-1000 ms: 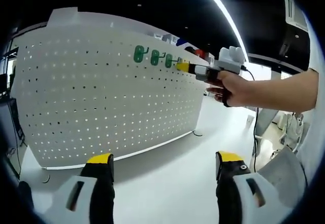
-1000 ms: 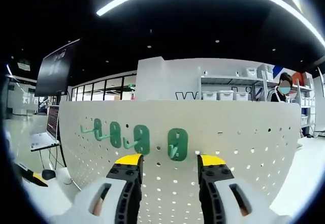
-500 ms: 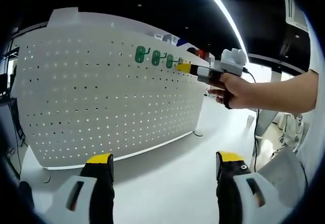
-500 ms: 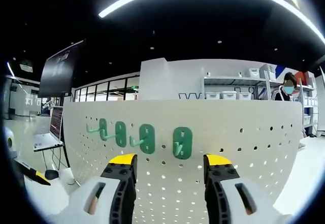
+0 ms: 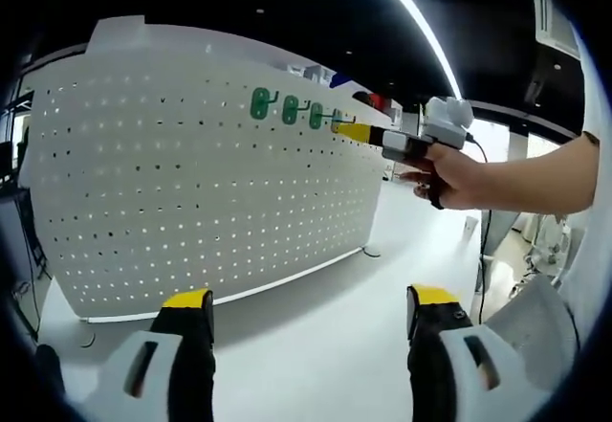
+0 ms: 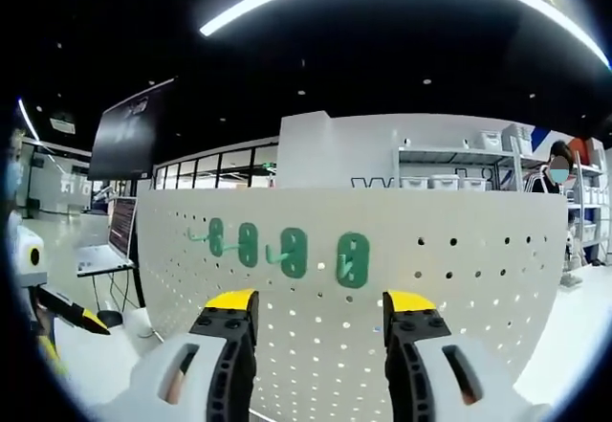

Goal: Insert the hook assembly into the mounting plate slot until the hook locks in place.

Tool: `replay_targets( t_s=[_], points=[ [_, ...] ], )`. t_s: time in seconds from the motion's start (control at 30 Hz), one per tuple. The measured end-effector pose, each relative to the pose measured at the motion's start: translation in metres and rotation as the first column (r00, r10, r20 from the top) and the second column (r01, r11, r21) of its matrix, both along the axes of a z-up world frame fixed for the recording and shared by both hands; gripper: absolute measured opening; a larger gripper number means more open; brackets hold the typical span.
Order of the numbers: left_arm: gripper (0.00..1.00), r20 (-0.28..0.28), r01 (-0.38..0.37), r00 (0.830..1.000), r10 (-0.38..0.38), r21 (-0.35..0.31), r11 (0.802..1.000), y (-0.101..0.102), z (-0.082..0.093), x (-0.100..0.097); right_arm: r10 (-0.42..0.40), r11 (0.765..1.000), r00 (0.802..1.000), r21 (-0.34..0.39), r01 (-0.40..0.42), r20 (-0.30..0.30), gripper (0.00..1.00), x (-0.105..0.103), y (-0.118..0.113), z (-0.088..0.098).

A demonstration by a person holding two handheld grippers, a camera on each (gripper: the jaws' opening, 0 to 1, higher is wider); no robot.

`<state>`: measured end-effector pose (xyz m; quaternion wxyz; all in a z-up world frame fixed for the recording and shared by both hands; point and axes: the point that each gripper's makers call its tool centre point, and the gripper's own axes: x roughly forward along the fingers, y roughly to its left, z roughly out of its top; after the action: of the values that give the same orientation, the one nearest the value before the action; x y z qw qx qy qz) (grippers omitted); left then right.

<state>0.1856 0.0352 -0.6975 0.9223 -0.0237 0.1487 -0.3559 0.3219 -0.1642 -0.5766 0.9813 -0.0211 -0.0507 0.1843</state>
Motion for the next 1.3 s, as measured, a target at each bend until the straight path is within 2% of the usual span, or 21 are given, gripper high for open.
replay_targets(
  t_s=[0.33, 0.77, 0.93, 1.3],
  points=[
    [0.85, 0.005, 0.001, 1.000, -0.001, 0.002, 1.000, 0.002, 0.001, -0.001, 0.001, 1.000, 1.000, 0.024, -0.001, -0.022, 0.52, -0.026, -0.006, -0.017],
    [0.86, 0.014, 0.000, 1.000, 0.000, 0.001, 1.000, 0.002, 0.003, -0.003, 0.004, 1.000, 0.999, 0.026, -0.003, -0.046, 0.53, -0.042, -0.012, -0.029],
    [0.86, 0.017, 0.000, 1.000, 0.000, 0.001, 1.000, 0.002, 0.004, -0.004, 0.029, 1.000, 0.998, 0.015, -0.028, -0.050, 0.55, -0.054, -0.010, -0.037],
    [0.86, 0.026, -0.008, 1.000, 0.008, -0.004, 1.000, 0.005, 0.005, -0.005, 0.053, 0.998, 0.996, 0.022, -0.051, -0.068, 0.61, -0.078, -0.012, -0.049]
  ],
)
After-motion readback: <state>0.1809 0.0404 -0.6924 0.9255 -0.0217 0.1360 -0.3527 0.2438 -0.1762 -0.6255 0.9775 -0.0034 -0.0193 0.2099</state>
